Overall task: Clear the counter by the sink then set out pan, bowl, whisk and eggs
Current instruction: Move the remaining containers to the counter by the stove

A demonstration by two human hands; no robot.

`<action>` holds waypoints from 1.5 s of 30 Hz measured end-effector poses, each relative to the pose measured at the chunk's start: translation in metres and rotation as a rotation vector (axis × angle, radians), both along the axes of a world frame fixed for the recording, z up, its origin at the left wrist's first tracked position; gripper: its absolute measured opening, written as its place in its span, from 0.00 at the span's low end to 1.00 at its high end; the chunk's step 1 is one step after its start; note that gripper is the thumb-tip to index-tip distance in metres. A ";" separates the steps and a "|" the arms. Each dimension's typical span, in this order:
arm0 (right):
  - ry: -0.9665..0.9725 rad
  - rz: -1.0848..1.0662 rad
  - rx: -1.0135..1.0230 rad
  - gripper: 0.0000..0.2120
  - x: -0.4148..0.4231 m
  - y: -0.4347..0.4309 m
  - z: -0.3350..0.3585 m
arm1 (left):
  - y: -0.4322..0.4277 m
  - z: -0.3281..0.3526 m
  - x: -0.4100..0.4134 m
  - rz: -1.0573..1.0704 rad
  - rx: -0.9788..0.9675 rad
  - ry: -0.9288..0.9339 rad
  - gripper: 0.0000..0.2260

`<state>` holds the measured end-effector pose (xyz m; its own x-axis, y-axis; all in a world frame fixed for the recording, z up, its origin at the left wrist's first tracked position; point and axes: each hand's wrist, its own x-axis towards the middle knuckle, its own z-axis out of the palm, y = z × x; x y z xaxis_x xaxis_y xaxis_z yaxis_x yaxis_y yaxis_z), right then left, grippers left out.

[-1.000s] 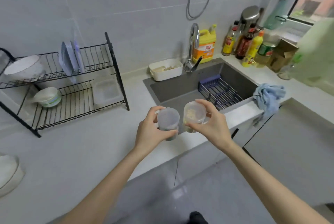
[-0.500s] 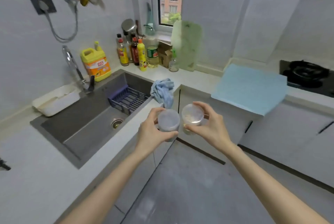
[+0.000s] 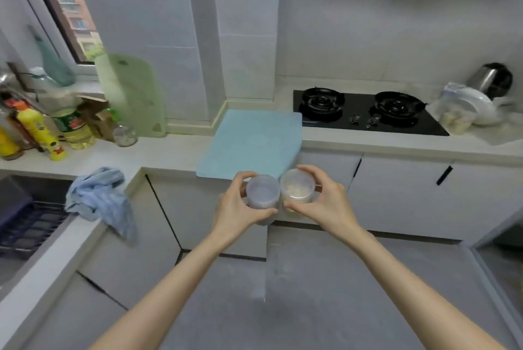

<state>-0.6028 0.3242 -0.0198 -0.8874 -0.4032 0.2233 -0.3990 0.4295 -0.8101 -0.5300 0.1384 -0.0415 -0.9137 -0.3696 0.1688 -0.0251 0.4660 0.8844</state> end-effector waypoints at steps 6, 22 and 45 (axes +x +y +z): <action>-0.002 -0.164 0.030 0.35 -0.055 0.056 0.000 | 0.046 0.001 -0.089 -0.149 -0.025 0.012 0.31; -0.038 -0.546 0.028 0.34 -0.262 0.178 0.009 | 0.168 0.007 -0.376 -0.595 0.029 0.001 0.31; -0.072 -0.623 -0.003 0.34 -0.514 0.406 -0.012 | 0.398 -0.012 -0.640 -0.693 0.026 -0.020 0.31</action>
<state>-1.1163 0.7300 -0.0320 -0.9684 0.1955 0.1549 -0.0189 0.5618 -0.8271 -1.1695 0.5360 -0.0532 -0.9433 0.2971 0.1483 0.2543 0.3591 0.8980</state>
